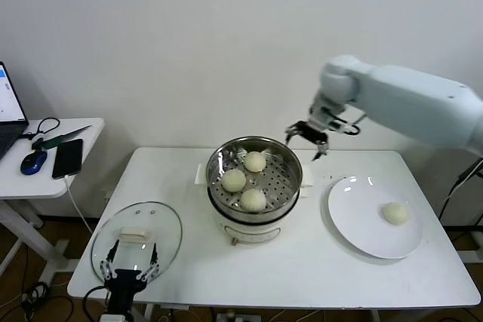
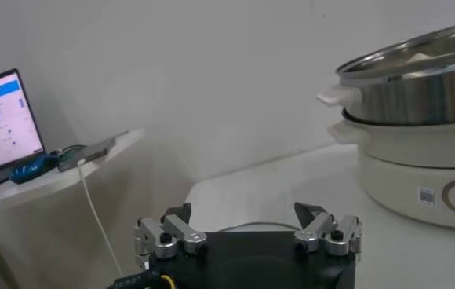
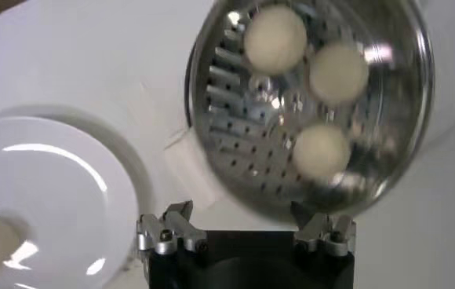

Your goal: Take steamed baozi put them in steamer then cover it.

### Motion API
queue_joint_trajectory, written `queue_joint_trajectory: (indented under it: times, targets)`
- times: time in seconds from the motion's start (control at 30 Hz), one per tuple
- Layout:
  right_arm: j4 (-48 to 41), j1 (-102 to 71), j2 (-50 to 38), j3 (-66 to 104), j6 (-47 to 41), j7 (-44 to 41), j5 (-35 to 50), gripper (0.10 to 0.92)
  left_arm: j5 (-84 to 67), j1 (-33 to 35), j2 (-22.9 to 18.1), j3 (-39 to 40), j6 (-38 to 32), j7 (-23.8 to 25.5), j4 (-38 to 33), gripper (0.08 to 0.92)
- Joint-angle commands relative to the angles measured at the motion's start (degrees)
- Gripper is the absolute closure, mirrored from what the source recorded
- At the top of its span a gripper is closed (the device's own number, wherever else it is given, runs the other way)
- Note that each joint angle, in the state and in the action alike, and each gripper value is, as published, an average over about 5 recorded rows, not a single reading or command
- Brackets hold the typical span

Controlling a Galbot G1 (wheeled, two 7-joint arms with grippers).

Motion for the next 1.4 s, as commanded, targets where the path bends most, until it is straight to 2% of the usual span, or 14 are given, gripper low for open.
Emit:
queue_joint_trajectory:
  times: [0.03, 0.17, 0.27, 0.63, 0.9, 1.4]
  targets:
    - [-0.26, -6.05, -18.78, 1.54, -22.61, 3.4, 5.25, 0.203, -0.03, 0.21, 0.01, -0.19, 0.09, 0.02, -0.2, 0.177]
    - [-3.62, -15.28, -21.2, 10.09, -21.47, 1.96, 1.75, 0.203, -0.11, 0.2, -0.19, -0.38, 0.12, 0.01, 0.14, 0.177]
    - [-6.9, -21.79, -21.26, 16.03, -17.93, -0.17, -4.79, 0.203, 0.04, 0.16, -0.46, -0.31, 0.14, 0.04, 0.21, 0.177]
    - [-15.62, -39.8, -16.76, 33.52, -14.93, -1.03, -17.45, 0.203, 1.0, 0.17, -1.09, -0.28, 0.13, 0.06, 0.85, 0.177]
    - [-21.09, -42.69, -12.18, 38.55, -14.59, -0.14, -18.77, 0.203, -0.16, 0.39, -1.11, -0.34, 0.22, 0.16, 1.44, 0.177]
    - [-24.49, -41.92, -8.46, 37.28, -14.57, -0.43, -19.85, 0.203, 0.12, 0.79, -1.22, -0.29, 0.15, 0.13, 1.94, 0.177]
